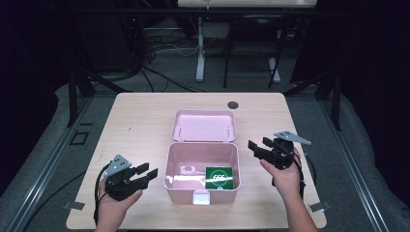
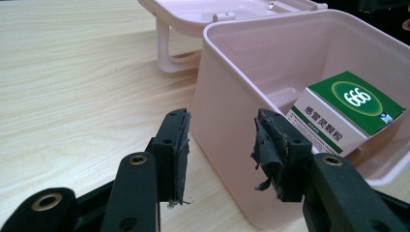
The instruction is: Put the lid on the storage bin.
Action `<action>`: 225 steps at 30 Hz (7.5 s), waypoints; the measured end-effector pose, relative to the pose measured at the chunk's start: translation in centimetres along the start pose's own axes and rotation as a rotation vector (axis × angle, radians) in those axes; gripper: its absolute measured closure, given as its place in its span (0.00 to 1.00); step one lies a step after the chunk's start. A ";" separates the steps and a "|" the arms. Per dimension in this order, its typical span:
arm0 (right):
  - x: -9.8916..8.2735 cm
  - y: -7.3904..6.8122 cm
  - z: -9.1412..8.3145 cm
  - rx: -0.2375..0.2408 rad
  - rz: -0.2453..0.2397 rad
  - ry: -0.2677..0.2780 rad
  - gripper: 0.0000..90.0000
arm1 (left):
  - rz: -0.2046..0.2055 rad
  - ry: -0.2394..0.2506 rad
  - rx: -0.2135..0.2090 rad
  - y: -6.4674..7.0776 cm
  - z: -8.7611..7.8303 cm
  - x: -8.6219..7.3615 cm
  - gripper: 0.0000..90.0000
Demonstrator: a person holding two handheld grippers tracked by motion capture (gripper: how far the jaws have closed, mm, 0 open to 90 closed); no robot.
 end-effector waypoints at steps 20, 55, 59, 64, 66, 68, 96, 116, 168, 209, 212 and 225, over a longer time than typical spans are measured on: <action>2.5 -0.9 1.2 0.045 -0.010 0.023 0.50 | 0.055 0.002 -0.067 2.5 1.4 2.5 0.67; 8.8 -2.5 9.4 -0.026 -0.138 -0.291 0.57 | 0.093 -0.058 -0.038 2.9 0.8 2.1 0.48; 8.7 -2.1 10.2 -0.054 -0.114 -0.362 0.59 | 0.112 -0.055 -0.028 3.0 0.8 2.0 0.57; 9.4 -1.9 10.7 -0.068 -0.071 -0.390 0.61 | 0.118 -0.068 -0.028 2.8 1.0 1.7 0.62; 9.6 -1.8 11.3 -0.085 -0.077 -0.383 0.61 | 0.119 -0.069 -0.032 2.8 1.1 1.7 0.64; 9.6 -1.9 11.5 -0.087 -0.075 -0.406 0.61 | 0.123 -0.072 -0.040 2.8 1.2 1.6 0.65; 7.7 -0.8 14.4 -0.100 0.082 -0.602 0.91 | 0.133 -0.083 -0.062 3.1 1.7 1.0 0.86; 9.1 -1.4 13.4 -0.122 0.087 -0.573 0.95 | 0.120 -0.081 -0.064 3.1 1.7 1.0 0.87; 13.2 -5.0 3.9 -0.029 -0.113 -0.212 0.98 | 0.107 -0.070 -0.057 3.2 1.8 1.0 0.88; 10.6 -6.8 -0.1 -0.030 -0.190 -0.020 0.98 | 0.088 -0.067 -0.063 3.1 1.8 0.9 0.88; 10.5 -6.8 -0.3 -0.029 -0.194 -0.015 0.98 | 0.089 -0.069 -0.064 3.1 1.8 1.0 0.88; 9.4 -7.2 -1.4 -0.014 -0.180 0.042 0.96 | 0.090 -0.069 -0.063 3.1 1.8 0.9 0.88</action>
Point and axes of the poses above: each handheld gripper's, and its own axes: z roughly forward along the jaws, x roughly out of its top, y roughly to its right, the point moved 5 cm from there along z, roughly forward along the jaws, and after that the axes turned 8 degrees about -z, right-handed, at the moved point
